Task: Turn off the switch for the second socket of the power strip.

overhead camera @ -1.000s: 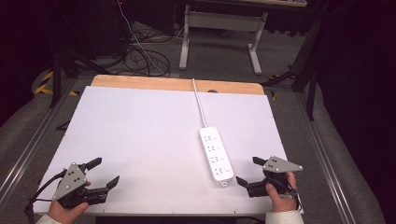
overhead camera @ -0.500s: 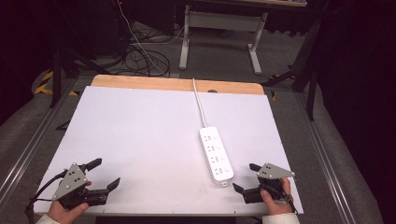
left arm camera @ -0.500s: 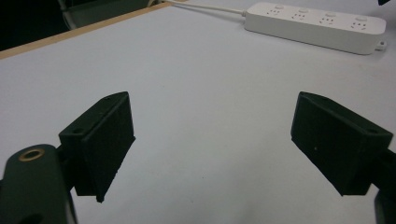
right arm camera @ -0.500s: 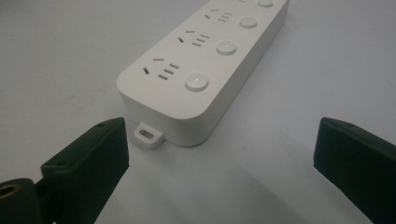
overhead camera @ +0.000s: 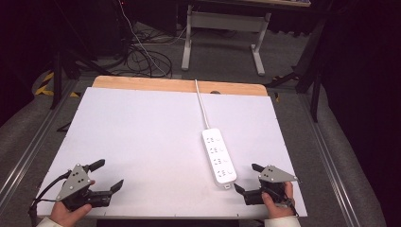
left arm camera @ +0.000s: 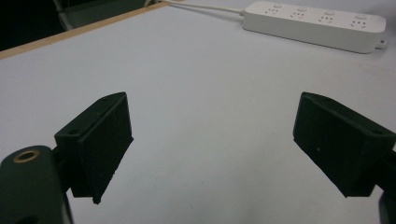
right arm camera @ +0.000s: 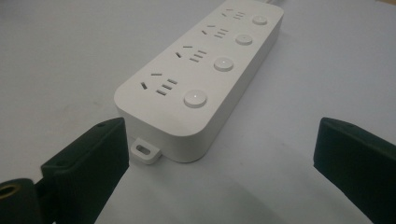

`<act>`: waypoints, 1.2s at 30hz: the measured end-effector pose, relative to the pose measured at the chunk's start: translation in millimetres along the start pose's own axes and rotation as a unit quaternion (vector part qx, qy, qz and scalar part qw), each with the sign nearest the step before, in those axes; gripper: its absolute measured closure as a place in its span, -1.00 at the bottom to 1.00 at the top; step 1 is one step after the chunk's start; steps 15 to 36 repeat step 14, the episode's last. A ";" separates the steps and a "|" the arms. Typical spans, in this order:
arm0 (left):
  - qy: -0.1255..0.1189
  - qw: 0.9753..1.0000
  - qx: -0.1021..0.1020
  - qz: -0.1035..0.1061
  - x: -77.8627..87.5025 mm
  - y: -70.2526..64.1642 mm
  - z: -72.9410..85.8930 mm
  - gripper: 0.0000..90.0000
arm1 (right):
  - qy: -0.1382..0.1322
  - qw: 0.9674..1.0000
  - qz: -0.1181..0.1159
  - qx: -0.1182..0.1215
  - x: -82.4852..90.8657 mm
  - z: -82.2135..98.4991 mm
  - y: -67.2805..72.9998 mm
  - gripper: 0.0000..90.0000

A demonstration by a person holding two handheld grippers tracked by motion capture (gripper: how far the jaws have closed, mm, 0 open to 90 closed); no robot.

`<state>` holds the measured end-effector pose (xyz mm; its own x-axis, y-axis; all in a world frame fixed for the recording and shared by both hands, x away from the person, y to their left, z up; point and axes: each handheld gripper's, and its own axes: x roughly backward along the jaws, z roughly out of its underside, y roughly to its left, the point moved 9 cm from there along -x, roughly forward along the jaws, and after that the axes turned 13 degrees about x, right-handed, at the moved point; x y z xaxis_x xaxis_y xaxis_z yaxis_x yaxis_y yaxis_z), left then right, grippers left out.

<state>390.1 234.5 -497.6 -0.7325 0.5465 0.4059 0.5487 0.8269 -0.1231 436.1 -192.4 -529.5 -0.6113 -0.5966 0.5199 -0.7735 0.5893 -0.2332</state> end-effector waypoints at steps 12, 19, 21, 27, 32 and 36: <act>-0.008 1.000 0.000 -0.001 4.7 0.4 -3.9 -0.77 | -0.002 1.000 0.008 0.009 2.4 -1.9 -2.1 -0.92; -0.009 1.000 -0.006 -0.002 4.6 0.1 -3.8 -0.77 | -0.001 1.000 0.008 0.010 2.1 -1.8 -1.6 -0.92; -0.009 1.000 -0.006 -0.002 4.6 0.1 -3.8 -0.77 | -0.001 1.000 0.008 0.010 2.1 -1.8 -1.6 -0.92; -0.009 1.000 -0.006 -0.002 4.6 0.1 -3.8 -0.77 | -0.001 1.000 0.008 0.010 2.1 -1.8 -1.6 -0.92; -0.009 1.000 -0.006 -0.002 4.6 0.1 -3.8 -0.77 | -0.001 1.000 0.008 0.010 2.1 -1.8 -1.6 -0.92; -0.009 1.000 -0.006 -0.002 4.6 0.1 -3.8 -0.77 | -0.001 1.000 0.008 0.010 2.1 -1.8 -1.6 -0.92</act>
